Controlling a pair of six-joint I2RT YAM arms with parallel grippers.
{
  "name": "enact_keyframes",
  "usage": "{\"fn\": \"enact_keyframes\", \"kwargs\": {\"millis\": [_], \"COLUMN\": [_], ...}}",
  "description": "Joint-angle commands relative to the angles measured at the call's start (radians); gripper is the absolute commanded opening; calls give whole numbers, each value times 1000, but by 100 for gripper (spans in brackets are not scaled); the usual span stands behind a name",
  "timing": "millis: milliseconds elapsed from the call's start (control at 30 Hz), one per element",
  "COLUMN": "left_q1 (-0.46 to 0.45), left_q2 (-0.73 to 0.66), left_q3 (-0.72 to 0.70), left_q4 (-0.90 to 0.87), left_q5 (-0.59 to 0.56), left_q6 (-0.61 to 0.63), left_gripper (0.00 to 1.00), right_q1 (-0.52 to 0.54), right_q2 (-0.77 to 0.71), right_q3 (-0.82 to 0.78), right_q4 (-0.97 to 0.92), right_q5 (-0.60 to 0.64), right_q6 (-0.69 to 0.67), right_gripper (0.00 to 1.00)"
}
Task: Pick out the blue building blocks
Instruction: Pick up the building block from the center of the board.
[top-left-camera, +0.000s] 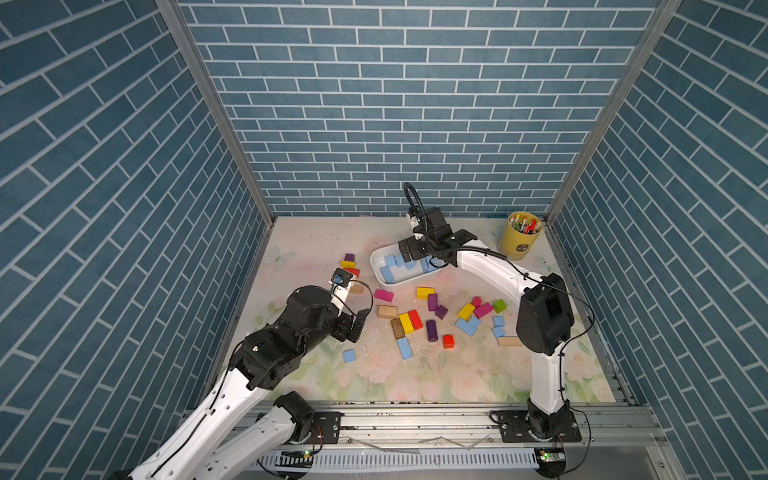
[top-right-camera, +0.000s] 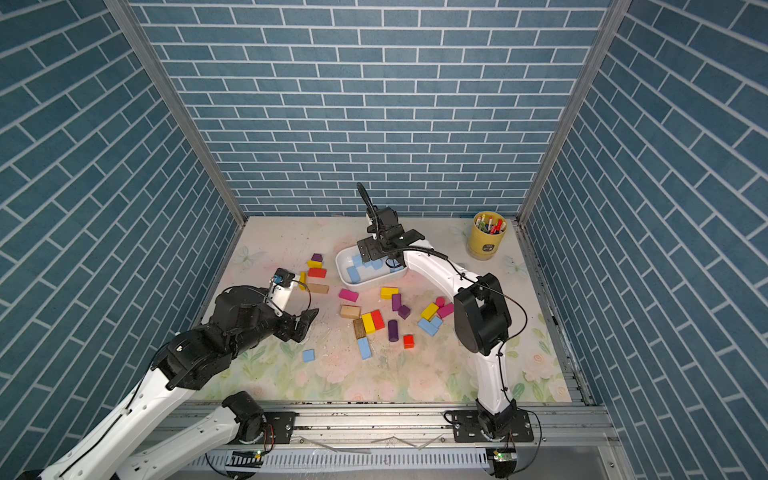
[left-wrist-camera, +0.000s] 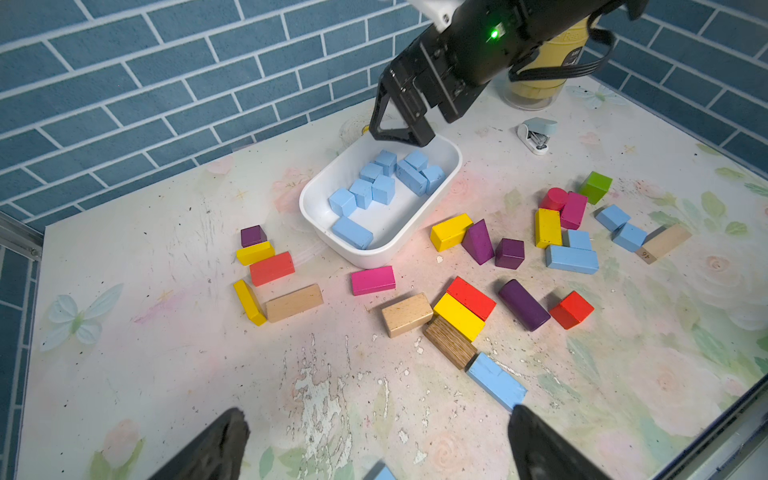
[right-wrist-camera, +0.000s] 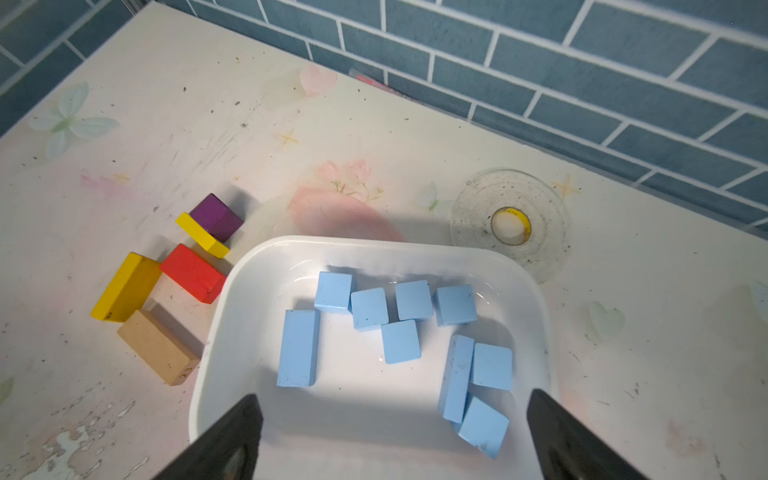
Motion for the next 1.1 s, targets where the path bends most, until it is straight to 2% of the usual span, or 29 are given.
{"fn": "enact_keyframes", "kwargs": {"millis": [0,267,400,567,767,1067], "left_q1": [6,6,6,8,8,9], "left_q2": [-5,0,1,4,8,9], "left_q3": [3,3,2,2,2,2], "left_q4": [-2,0,0,2,2,2], "left_q5": [8,14,19,22,28,34], "left_q6": [10,14,14,16,18,18], "left_gripper": [99,99,99,99,99,99], "right_q1": [5,2,1,-2,-14,-19], "right_q2": [-84,-315,-442,-553,-666,-806], "right_q3": [-99,-386,-536,-647,-798,-947], "right_q4": [46,117,128,25,-36,-87], "right_q5": [56,143,209,243,347,341], "right_q6": [-34,-42,8,59,130,230], "right_gripper": [99,99,99,99,99,99]}}
